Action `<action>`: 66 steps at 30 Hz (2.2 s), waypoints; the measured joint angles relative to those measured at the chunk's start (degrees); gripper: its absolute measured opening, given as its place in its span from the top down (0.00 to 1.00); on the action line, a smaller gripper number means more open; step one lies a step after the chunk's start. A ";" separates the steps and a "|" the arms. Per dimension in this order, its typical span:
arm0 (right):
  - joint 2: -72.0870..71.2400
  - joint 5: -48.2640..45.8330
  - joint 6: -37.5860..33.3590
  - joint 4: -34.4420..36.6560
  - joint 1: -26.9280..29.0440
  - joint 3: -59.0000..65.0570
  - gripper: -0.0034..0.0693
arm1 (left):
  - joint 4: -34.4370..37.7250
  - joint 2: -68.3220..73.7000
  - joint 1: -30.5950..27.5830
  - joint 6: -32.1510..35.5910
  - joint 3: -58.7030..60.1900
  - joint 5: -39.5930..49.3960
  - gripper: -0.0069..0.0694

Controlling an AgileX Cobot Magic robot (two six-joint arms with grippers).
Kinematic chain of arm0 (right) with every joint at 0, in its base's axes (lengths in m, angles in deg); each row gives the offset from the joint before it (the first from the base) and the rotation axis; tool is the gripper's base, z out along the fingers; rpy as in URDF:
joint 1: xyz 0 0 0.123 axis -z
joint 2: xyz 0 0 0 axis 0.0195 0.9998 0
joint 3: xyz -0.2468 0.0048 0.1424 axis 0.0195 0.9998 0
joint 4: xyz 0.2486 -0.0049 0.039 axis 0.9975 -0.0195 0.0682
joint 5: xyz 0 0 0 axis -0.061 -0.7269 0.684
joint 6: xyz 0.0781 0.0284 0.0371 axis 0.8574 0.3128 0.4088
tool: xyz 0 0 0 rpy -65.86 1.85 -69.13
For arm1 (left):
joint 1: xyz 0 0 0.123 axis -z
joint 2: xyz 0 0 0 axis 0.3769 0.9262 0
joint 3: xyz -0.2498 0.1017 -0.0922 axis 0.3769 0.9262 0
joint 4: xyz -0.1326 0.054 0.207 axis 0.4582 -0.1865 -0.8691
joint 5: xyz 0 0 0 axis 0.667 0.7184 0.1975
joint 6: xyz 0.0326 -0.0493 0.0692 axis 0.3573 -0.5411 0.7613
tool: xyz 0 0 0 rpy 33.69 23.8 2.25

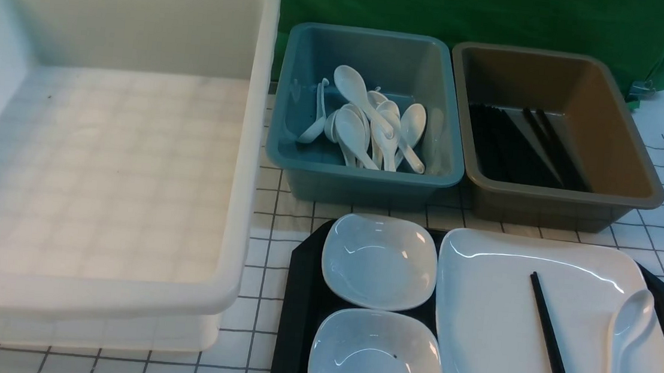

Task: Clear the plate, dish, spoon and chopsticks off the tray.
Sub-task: Use the right arm to grab a pair of chopsticks from the plate

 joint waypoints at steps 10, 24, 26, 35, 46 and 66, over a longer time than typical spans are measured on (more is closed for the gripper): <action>4.41 -2.65 -10.70 -4.70 0.00 -16.59 0.94 | 0.00 0.00 0.00 0.00 0.00 0.00 0.88; 56.64 -29.41 -34.24 -2.80 0.00 -31.75 0.75 | 0.00 0.00 0.00 0.00 0.00 0.00 0.88; 61.68 -29.54 -37.60 -1.22 0.00 -32.88 0.69 | 0.00 0.00 0.00 0.00 0.00 0.00 0.88; 77.08 -30.35 -39.11 -3.45 -8.81 -42.85 0.61 | 0.00 0.00 0.00 0.00 0.00 0.00 0.88; 87.50 -29.87 -29.21 -13.47 -17.60 -46.87 0.47 | 0.00 0.00 0.00 0.00 0.00 0.00 0.88; 92.12 -30.07 -29.57 -14.34 -17.75 -46.87 0.72 | 0.00 0.00 0.00 0.00 0.00 0.00 0.88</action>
